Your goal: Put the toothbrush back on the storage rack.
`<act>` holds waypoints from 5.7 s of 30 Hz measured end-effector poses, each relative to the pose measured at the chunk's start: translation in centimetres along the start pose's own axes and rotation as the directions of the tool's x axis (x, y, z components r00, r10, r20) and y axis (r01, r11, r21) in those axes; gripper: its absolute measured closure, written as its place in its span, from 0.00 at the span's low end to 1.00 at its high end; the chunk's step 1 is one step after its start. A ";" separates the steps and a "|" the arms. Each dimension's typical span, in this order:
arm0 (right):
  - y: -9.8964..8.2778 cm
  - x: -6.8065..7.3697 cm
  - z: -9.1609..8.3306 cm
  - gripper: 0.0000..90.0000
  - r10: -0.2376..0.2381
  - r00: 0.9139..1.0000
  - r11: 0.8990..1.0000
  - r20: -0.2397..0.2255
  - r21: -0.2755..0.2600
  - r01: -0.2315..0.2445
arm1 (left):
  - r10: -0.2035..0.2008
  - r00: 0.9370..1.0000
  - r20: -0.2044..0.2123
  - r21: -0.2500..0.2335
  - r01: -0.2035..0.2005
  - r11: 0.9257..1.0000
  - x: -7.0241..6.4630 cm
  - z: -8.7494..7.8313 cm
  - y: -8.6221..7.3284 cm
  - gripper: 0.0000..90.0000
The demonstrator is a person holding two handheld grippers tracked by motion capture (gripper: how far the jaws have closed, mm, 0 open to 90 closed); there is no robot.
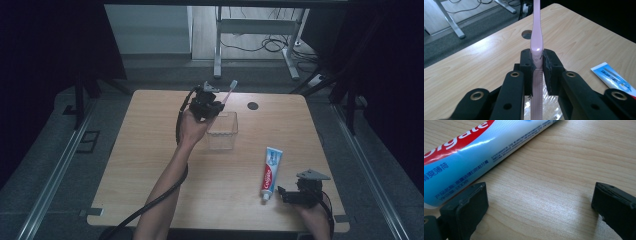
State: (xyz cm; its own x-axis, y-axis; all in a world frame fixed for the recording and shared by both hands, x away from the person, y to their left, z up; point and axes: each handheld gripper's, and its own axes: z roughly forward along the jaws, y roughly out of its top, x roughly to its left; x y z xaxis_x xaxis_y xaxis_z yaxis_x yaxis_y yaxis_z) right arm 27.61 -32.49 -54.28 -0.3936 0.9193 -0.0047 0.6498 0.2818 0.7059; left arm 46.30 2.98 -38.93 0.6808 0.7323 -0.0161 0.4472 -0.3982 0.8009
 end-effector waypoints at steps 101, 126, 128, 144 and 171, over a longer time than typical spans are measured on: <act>0.0 0.0 0.0 0.00 -0.005 1.000 1.000 -0.005 0.001 0.005 | 0.029 0.998 0.050 0.113 -0.034 0.993 -2.8 -0.5 -3.8 0.14; 0.0 0.0 0.0 0.00 -0.006 1.000 1.000 -0.004 0.001 0.006 | 0.057 0.997 0.042 0.062 -0.060 0.996 -2.6 -5.2 -7.0 0.14; 0.0 0.0 0.0 0.00 -0.005 1.000 1.000 -0.004 0.001 0.005 | 0.056 0.997 0.043 0.061 -0.059 0.996 -2.6 -5.4 -7.2 0.14; 0.0 0.0 0.0 0.00 -0.004 1.000 1.000 -0.005 0.002 0.004 | 0.026 0.999 0.043 0.046 -0.028 0.999 -2.2 -7.0 -11.5 0.14; 0.0 0.1 0.0 0.00 0.001 1.000 1.000 0.000 0.002 -0.001 | -0.017 1.000 0.022 0.040 0.016 0.999 -2.8 -8.1 -19.9 0.14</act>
State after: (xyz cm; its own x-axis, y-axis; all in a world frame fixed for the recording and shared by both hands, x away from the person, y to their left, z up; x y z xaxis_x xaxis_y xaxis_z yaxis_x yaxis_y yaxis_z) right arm 27.60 -32.36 -54.26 -0.3929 0.9196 -0.0033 0.6517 0.2810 0.7045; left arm 30.81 13.35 -50.01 0.6859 0.7264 -0.0430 0.4807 -0.4079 0.7763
